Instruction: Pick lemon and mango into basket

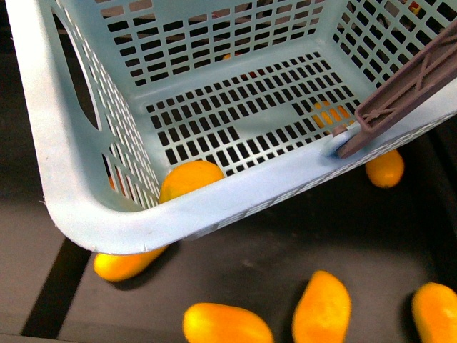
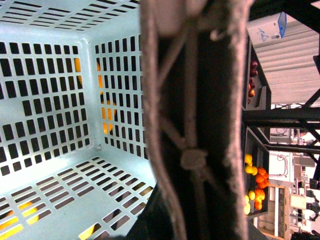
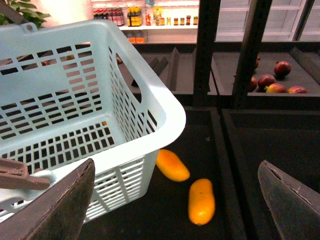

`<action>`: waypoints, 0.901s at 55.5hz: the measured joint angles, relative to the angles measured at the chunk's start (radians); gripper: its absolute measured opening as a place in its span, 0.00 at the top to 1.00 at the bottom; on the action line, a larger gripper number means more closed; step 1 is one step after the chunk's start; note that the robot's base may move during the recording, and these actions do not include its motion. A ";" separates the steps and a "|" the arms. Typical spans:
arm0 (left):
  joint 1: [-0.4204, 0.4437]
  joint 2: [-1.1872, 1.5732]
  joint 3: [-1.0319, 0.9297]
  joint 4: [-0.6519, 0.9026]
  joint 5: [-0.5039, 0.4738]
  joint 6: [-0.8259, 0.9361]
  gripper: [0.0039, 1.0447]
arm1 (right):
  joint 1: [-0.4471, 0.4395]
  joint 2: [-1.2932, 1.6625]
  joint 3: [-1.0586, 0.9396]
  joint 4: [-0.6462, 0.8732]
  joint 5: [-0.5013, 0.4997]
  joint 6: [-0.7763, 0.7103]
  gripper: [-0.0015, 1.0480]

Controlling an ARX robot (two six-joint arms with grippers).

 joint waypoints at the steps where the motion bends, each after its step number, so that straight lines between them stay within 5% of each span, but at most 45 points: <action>1: 0.000 0.000 0.000 0.000 0.000 0.000 0.96 | 0.000 0.000 -0.001 0.000 0.000 0.000 0.08; 43: 0.016 0.000 0.000 0.000 -0.031 0.015 0.96 | 0.000 -0.001 0.000 0.000 -0.002 0.000 0.08; 50: 0.006 0.000 0.000 0.000 -0.007 0.010 0.96 | 0.052 0.139 0.232 -0.593 0.485 0.305 0.08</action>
